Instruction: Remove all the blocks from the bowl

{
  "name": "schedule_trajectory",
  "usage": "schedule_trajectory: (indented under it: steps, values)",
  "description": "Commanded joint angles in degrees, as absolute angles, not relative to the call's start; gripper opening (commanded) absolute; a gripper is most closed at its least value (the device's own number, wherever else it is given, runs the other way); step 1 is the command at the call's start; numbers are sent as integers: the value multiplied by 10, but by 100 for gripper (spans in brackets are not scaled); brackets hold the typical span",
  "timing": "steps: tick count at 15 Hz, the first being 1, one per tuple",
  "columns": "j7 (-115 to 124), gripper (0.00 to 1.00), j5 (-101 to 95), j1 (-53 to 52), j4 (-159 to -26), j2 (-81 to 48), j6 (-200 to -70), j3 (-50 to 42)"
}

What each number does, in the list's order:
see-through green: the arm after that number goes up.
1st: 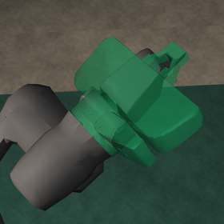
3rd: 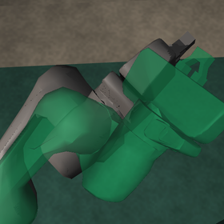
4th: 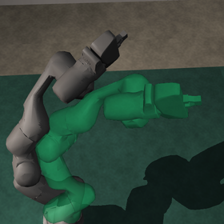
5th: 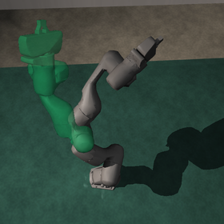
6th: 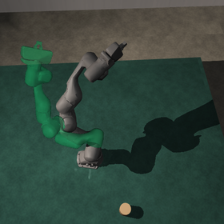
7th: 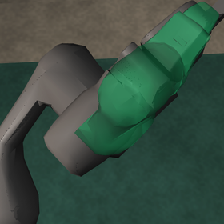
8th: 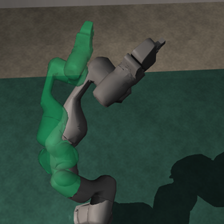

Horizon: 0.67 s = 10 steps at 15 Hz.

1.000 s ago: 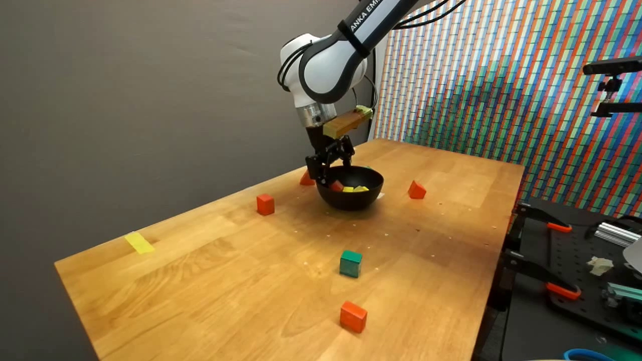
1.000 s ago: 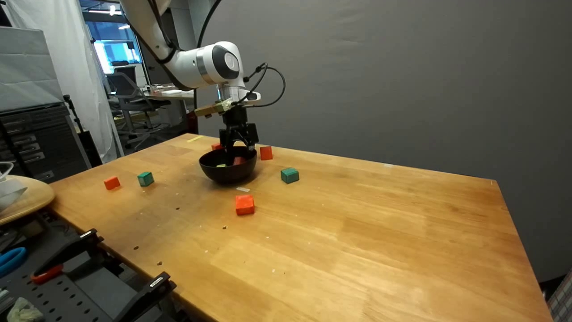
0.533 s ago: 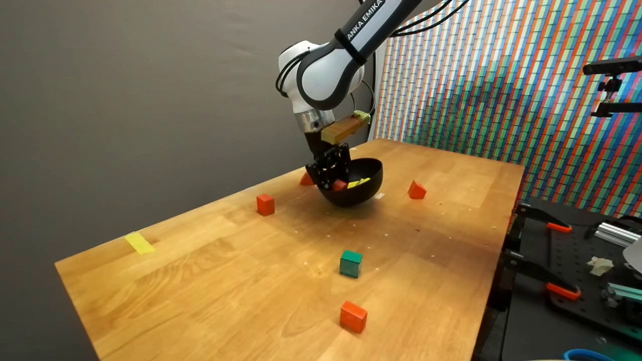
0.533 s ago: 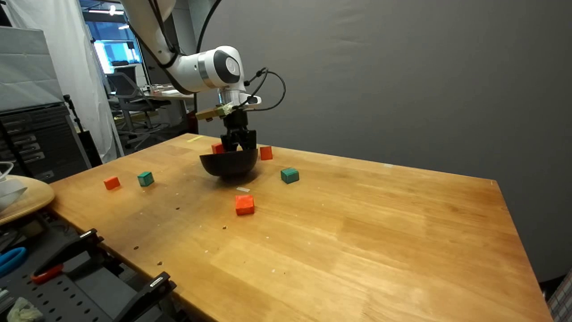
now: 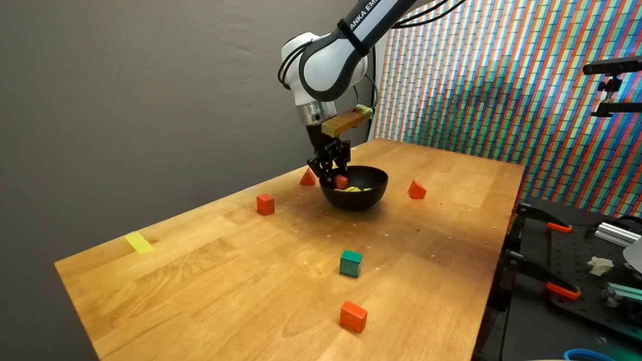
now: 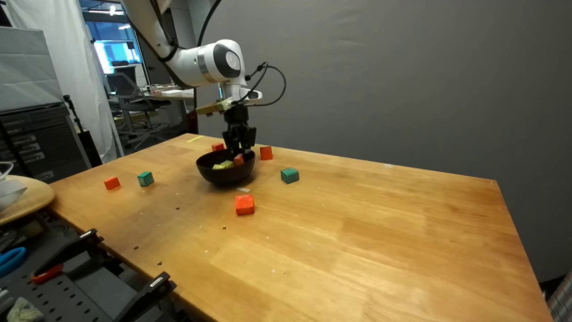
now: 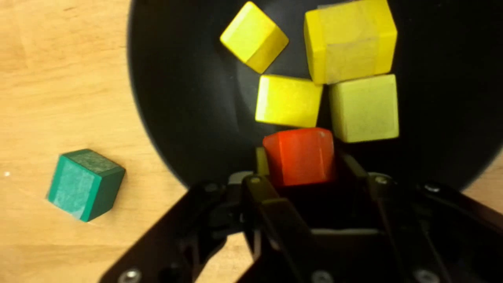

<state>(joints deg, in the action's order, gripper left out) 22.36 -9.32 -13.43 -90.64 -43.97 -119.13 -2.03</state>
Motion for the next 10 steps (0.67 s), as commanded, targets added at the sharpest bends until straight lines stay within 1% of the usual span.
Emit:
schedule_trajectory:
  steps: [1, 6, 10]
  values:
    - [237, 20, -88, -136, -1007, -337, -1223, -20]
    - [283, 20, -44, -146, -1142, -221, -1280, 16]
    - [383, 20, -8, -172, -1265, -160, -1357, 41]
